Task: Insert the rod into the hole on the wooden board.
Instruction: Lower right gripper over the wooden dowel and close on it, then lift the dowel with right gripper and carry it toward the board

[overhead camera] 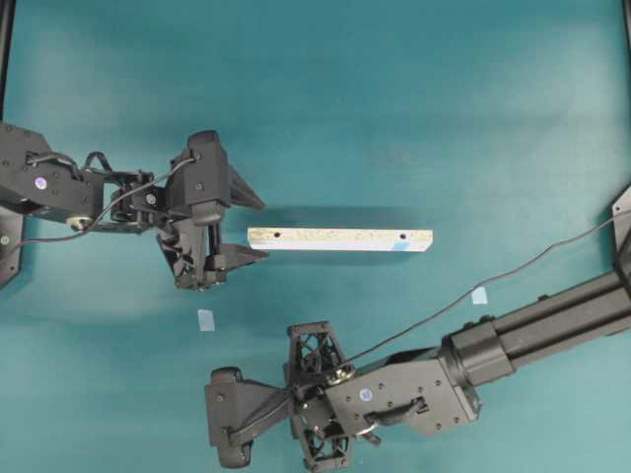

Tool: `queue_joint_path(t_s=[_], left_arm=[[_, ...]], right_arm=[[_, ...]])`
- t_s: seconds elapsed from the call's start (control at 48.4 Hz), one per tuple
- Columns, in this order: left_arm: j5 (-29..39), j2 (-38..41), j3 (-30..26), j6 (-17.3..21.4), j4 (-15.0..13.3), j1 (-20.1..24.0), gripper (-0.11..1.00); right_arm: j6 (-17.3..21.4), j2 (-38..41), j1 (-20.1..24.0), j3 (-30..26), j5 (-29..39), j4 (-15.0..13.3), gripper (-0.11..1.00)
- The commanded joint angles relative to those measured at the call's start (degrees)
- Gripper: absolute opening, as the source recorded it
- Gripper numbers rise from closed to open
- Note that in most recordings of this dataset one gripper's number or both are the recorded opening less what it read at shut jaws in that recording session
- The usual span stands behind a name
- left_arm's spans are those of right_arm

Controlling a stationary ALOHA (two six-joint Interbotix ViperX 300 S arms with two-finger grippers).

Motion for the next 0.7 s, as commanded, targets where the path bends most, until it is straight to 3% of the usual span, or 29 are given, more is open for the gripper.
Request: queue_joint_path(t_s=[0.0, 0.124, 0.496, 0.682], left_arm=[[-0.44, -0.7, -0.79, -0.44, 0.18, -0.18, 0.96], [-0.44, -0.7, -0.88, -0.44, 0.09, -0.18, 0.96], [-0.44, -0.7, -0.88, -0.53, 0.09, -0.18, 0.96], [-0.44, -0.7, -0.97, -0.53, 0.09, -0.09, 0.96]], right_arm=[[-0.09, -1.05, -0.44, 0.09, 0.26, -0.62, 0.29], [-0.18, -1.05, -0.44, 0.62, 0.26, -0.62, 0.22], [-0.09, -1.05, -0.7, 0.88, 0.44, -0.62, 0.2], [-0.35, -1.41, -0.79, 1.05, 0.97, -0.88, 0.12]])
